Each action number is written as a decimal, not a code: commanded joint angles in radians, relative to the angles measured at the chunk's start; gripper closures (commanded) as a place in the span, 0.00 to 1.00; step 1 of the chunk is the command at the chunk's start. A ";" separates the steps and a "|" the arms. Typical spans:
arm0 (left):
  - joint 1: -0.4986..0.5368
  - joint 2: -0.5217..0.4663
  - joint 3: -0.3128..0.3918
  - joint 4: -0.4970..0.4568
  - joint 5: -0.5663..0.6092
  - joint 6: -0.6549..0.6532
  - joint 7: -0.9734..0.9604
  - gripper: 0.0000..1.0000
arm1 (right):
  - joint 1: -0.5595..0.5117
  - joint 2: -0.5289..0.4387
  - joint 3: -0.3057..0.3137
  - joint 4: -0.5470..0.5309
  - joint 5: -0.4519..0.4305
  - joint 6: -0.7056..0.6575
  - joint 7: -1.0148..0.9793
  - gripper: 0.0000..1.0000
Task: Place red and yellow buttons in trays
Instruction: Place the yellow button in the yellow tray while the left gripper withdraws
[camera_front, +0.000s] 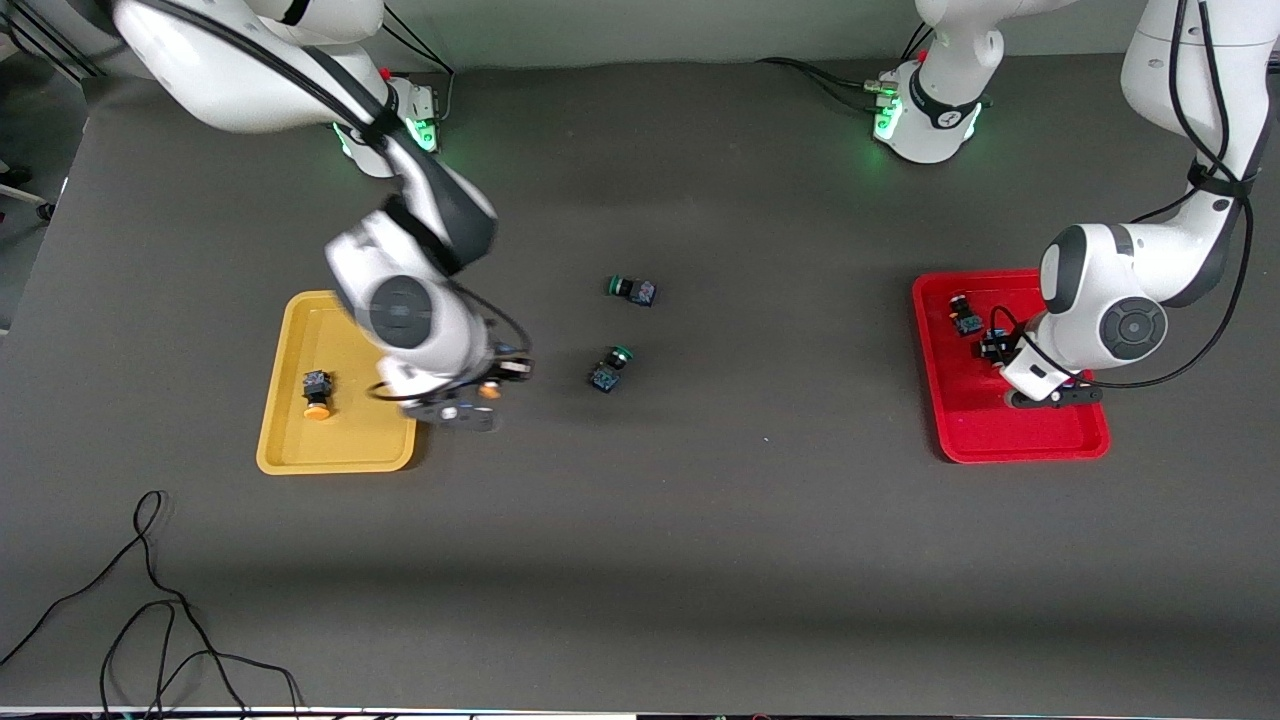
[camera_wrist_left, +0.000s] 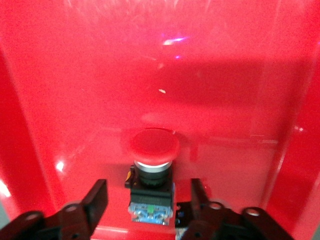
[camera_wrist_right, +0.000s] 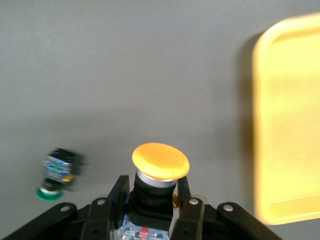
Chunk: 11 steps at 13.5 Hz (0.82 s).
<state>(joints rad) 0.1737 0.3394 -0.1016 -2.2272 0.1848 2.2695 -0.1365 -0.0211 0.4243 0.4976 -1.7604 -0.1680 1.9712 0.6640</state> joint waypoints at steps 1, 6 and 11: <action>-0.038 -0.114 -0.009 0.105 0.002 -0.238 -0.008 0.00 | -0.002 -0.145 -0.146 -0.117 0.099 0.008 -0.330 0.94; -0.052 -0.353 -0.015 0.242 -0.007 -0.505 0.017 0.00 | -0.003 -0.190 -0.330 -0.433 0.163 0.381 -0.642 0.94; -0.051 -0.507 -0.012 0.273 -0.114 -0.556 0.150 0.00 | -0.005 -0.075 -0.375 -0.461 0.165 0.492 -0.681 0.84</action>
<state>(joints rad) 0.1280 -0.1426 -0.1196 -1.9598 0.0876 1.7210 -0.0275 -0.0329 0.3492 0.1285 -2.2313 -0.0318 2.4591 0.0138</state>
